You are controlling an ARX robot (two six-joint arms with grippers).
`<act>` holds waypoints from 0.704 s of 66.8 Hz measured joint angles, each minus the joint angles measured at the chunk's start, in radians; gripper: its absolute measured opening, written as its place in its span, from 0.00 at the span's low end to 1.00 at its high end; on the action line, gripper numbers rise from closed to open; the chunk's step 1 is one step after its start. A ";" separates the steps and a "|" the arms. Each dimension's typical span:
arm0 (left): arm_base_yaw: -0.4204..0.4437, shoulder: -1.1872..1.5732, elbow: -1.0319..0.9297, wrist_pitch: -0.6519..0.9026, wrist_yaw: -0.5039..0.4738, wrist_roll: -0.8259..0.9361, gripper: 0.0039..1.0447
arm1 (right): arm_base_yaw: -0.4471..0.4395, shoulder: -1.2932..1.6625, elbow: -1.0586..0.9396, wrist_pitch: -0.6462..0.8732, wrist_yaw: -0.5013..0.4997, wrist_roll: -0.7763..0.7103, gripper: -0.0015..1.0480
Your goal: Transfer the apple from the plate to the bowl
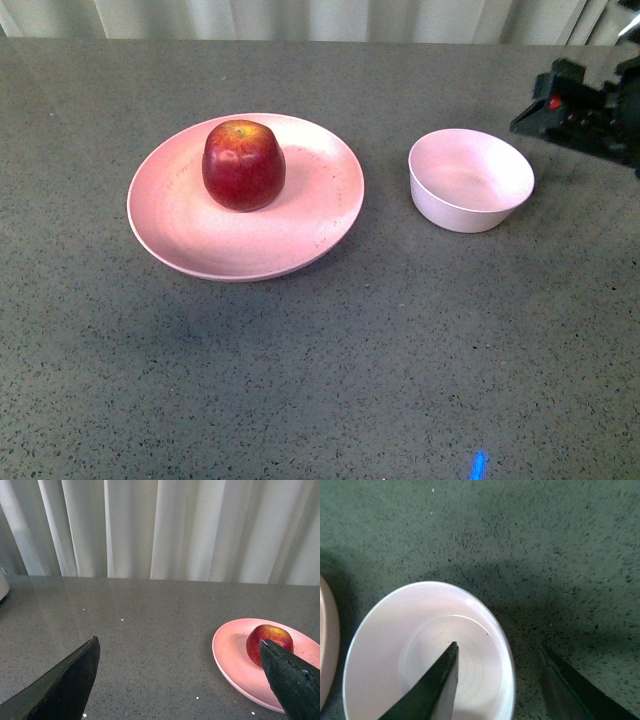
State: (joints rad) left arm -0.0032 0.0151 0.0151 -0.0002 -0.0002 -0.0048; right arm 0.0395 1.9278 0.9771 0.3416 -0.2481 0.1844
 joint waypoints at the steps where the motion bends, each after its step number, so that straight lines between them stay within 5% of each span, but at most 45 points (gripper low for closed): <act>1: 0.000 0.000 0.000 0.000 0.000 0.000 0.92 | -0.008 -0.019 -0.010 0.008 -0.003 -0.003 0.63; 13: 0.000 0.000 0.000 0.000 0.000 0.000 0.92 | -0.107 -0.234 -0.149 0.085 -0.047 -0.037 0.93; 18: 0.000 0.000 0.000 0.000 0.000 0.000 0.92 | -0.137 -0.306 -0.278 0.360 0.086 -0.093 0.82; 23: 0.000 0.000 0.000 0.000 0.000 0.000 0.92 | -0.175 -0.428 -0.435 0.554 0.104 -0.136 0.68; 47: 0.000 0.000 0.000 0.000 0.000 0.000 0.92 | -0.130 -0.769 -0.752 0.579 0.156 -0.177 0.06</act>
State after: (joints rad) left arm -0.0032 0.0151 0.0151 -0.0002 -0.0002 -0.0048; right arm -0.0910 1.1591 0.2256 0.9211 -0.0925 0.0074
